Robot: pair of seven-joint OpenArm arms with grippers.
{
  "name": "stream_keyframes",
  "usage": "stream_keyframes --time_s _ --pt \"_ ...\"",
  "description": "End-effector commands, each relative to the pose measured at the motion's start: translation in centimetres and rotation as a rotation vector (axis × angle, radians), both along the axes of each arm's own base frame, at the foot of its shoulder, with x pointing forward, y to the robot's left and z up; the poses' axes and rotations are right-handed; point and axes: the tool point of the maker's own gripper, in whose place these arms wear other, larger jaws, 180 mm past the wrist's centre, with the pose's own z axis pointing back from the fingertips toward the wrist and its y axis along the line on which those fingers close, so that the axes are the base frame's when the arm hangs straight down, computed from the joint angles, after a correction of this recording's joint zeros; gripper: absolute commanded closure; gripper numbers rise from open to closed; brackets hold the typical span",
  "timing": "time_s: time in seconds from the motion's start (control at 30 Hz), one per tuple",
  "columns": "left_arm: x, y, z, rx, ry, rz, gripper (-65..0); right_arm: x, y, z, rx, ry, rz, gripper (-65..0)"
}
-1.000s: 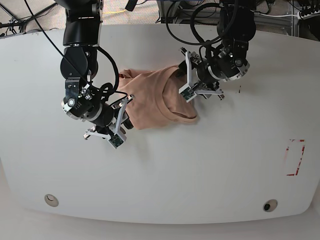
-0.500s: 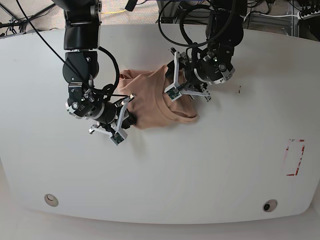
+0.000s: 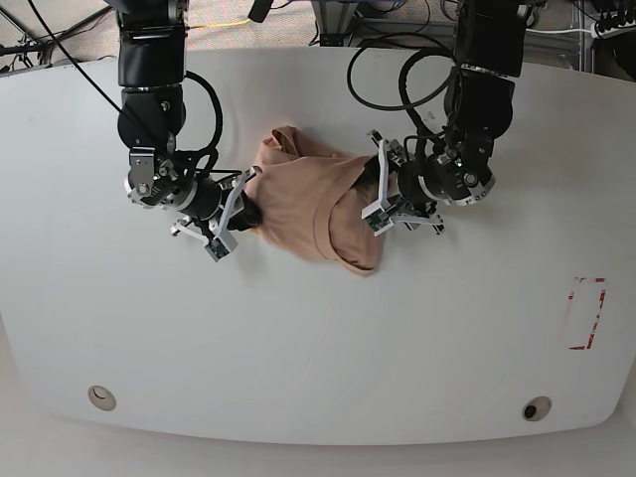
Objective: Fold the T-shirt properly
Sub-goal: 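Grasp the bundle edges with both grippers and spread the shirt, then fold the shirt edge over with the left gripper toward the right gripper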
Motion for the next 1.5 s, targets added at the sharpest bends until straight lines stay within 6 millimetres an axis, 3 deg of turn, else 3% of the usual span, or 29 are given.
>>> stream_keyframes --time_s 0.0,0.2,0.3,0.37,0.57,0.73,0.87,1.0,1.07,1.3,1.47 --pt "1.6 2.9 0.6 0.097 -0.030 0.028 -29.3 -1.0 -0.3 0.5 -0.042 -0.015 0.019 -10.1" --pt "5.0 5.2 1.0 0.142 -0.034 0.059 -29.3 -3.8 0.7 0.5 -0.040 -0.015 0.042 -10.1" --pt "6.9 6.9 1.8 0.154 -0.056 0.076 -29.3 -4.9 2.1 0.8 -0.029 -0.006 0.052 -10.1" --pt "8.2 7.2 2.9 0.137 -0.101 0.079 -29.3 -5.1 2.7 1.1 -0.032 -0.004 0.060 -10.1" --pt "9.4 8.3 6.5 0.184 -0.202 0.074 -29.3 -5.6 3.6 1.7 -0.045 0.011 0.071 -10.1" --pt "9.7 7.7 9.9 0.177 -0.310 0.063 -29.3 -5.4 5.3 4.3 -0.069 -0.047 0.124 -10.1" --pt "8.1 7.6 11.3 0.149 -0.366 0.082 -29.3 -4.9 5.4 6.3 -0.098 -0.090 0.134 -10.1" --pt "5.9 5.4 13.2 0.074 -0.432 0.095 -29.3 -4.7 5.7 7.7 -0.106 -0.127 0.142 -10.1" --pt "4.8 4.2 12.4 0.036 -0.404 0.099 -29.3 -3.9 6.0 8.4 -0.103 -0.152 0.146 -10.1" --pt "0.0 0.1 8.1 -0.079 -0.252 0.116 -29.3 -2.3 7.8 8.0 -0.079 -0.137 0.173 -10.1" --pt "-2.0 -0.3 5.9 -0.067 -0.184 0.138 -29.3 -1.4 9.4 7.4 -0.054 -0.116 0.199 -10.1"
